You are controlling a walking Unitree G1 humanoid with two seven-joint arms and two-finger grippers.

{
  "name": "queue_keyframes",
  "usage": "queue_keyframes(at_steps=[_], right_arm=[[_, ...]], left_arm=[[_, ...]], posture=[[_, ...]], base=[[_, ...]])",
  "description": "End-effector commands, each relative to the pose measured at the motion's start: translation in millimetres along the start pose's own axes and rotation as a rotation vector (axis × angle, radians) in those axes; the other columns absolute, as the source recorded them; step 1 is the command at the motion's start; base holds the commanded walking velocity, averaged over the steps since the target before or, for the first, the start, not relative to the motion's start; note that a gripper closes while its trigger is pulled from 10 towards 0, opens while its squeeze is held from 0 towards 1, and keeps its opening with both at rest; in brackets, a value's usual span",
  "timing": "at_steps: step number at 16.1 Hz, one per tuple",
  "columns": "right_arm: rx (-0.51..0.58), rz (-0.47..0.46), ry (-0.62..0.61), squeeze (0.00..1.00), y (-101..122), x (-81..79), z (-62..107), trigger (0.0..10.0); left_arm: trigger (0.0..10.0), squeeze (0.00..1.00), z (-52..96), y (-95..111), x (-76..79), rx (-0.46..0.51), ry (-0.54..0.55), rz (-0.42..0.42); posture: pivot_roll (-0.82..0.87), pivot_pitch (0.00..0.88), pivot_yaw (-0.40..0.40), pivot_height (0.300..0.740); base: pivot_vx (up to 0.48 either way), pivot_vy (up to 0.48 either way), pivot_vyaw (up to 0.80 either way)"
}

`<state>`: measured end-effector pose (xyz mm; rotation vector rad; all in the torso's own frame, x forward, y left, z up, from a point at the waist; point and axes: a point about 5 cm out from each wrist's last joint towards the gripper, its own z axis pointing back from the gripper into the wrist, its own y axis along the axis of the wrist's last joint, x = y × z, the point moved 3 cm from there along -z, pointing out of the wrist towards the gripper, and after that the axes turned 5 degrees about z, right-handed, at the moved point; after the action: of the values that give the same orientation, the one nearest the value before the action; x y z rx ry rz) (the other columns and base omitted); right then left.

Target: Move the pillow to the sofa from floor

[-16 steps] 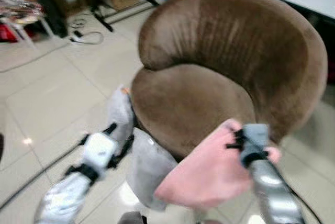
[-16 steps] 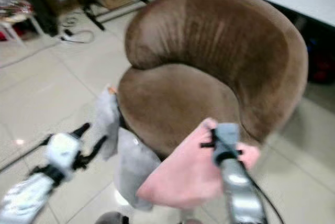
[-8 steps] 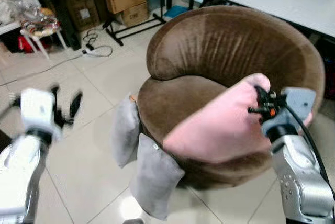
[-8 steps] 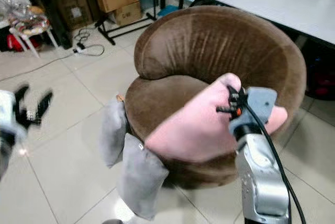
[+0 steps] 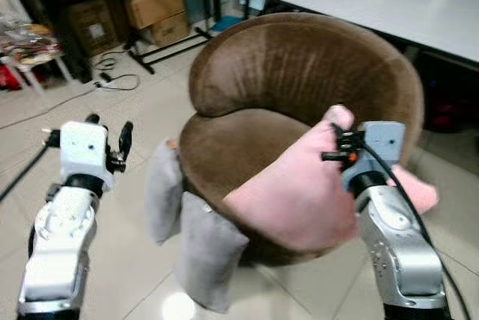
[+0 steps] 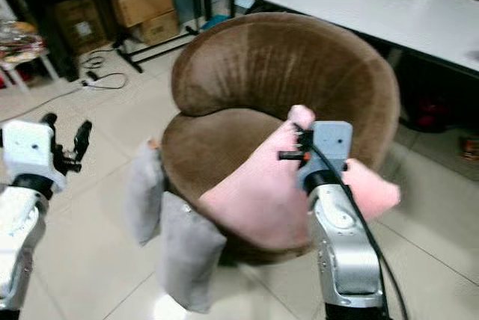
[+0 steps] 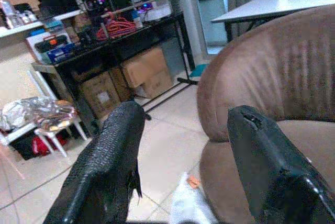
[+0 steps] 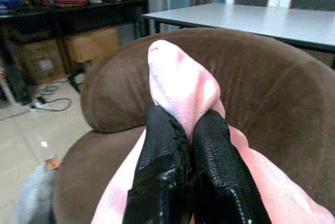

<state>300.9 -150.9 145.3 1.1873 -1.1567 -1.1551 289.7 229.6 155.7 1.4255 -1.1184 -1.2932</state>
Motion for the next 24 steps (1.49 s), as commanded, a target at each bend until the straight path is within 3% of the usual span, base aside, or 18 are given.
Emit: queue_keyframes(at_steps=[1, 4, 6, 9, 11, 16, 24], right_arm=[[0.070, 0.000, -0.002, 0.00, 12, 2.2, -3.2, 10.0], [0.032, 0.013, -0.088, 0.00, -2, 7.3, -5.3, 10.0], [-0.009, -0.008, -0.011, 0.00, -14, 0.6, -3.4, 10.0], [-0.054, 0.013, -0.014, 0.00, -29, 0.8, -2.7, 10.0], [-0.052, 0.001, -0.031, 0.00, -30, 2.5, -3.4, 10.0], [-0.057, -0.066, -0.079, 0.00, -33, 6.8, -9.7, 10.0], [-0.024, -0.051, -0.060, 0.00, -27, 2.6, -13.3, 10.0]], left_arm=[[10.0, 0.00, 2.3, 1, 3.7, 0.005, 0.002, -0.025], [10.0, 0.00, 8.4, -7, 8.1, -0.010, 0.014, -0.038], [10.0, 0.00, 11.1, -12, 9.0, -0.022, 0.025, -0.052], [10.0, 0.00, 14.1, -16, 12.6, -0.022, 0.034, -0.037], [10.0, 0.00, 14.7, -11, 13.4, 0.018, 0.028, -0.072], [10.0, 0.00, 13.8, -8, 18.3, 0.040, -0.011, -0.033], [10.0, 0.00, 12.6, -11, 16.6, 0.034, -0.007, -0.037]], posture=[[-0.03, 0.000, 0.018, 0.740], [-0.03, 0.000, 0.015, 0.740], [-0.02, 0.000, 0.013, 0.740], [-0.02, 0.000, 0.018, 0.740], [-0.01, 0.000, 0.019, 0.740], [0.00, 0.000, 0.012, 0.740], [0.00, 0.000, 0.014, 0.740]], base=[[0.000, -0.409, 0.00], [0.000, -0.409, 0.00], [0.000, -0.397, 0.00], [0.000, -0.110, 0.00], [0.000, 0.000, 0.00], [0.215, 0.000, 0.00], [0.369, 0.000, 0.00]])
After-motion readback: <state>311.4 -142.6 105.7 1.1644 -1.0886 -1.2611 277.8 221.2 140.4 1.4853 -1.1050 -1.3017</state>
